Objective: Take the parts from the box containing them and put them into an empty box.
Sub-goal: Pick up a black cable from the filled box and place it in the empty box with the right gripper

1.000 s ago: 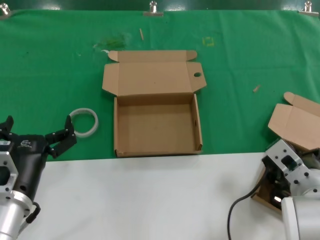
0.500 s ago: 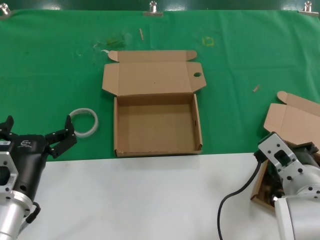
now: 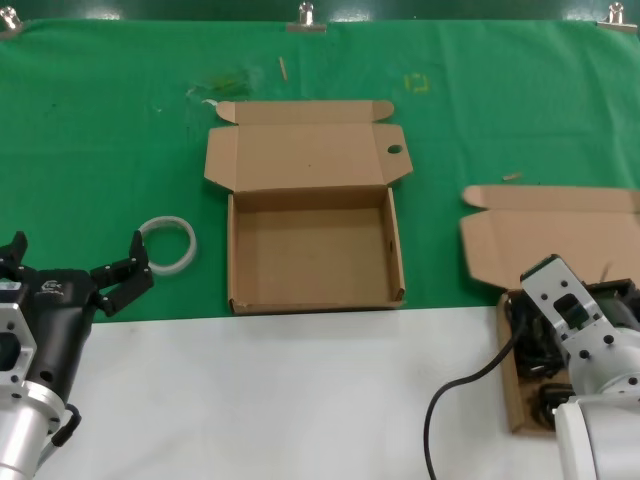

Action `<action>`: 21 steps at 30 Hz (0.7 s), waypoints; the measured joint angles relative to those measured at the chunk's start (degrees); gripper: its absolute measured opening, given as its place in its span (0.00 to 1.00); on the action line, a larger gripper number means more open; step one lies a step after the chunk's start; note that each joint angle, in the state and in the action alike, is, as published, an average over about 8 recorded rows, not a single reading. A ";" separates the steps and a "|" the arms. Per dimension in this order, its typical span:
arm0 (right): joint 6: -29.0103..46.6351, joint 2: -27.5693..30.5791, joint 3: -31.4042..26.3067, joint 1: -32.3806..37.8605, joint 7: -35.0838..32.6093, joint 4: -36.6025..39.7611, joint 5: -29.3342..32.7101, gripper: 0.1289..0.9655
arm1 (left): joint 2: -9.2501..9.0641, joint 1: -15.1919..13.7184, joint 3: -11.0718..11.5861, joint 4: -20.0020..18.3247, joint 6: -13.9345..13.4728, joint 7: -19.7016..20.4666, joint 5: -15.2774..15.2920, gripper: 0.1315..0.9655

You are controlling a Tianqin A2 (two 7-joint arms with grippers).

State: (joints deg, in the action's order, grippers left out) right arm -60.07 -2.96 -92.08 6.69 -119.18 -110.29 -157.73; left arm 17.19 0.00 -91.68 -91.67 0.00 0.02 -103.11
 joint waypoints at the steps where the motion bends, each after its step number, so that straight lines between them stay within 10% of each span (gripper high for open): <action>1: -0.36 0.00 -0.18 -0.12 0.19 -0.62 0.00 0.01 | 0.00 0.00 0.00 0.00 0.00 0.00 0.00 1.00; 21: -4.93 0.00 -3.59 0.34 3.58 -7.48 1.84 0.01 | 0.00 0.00 0.00 0.00 0.00 0.00 0.00 1.00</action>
State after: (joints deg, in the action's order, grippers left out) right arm -65.00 -2.96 -95.68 7.03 -115.60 -117.78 -155.89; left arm 17.19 0.00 -91.68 -91.67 0.00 0.02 -103.12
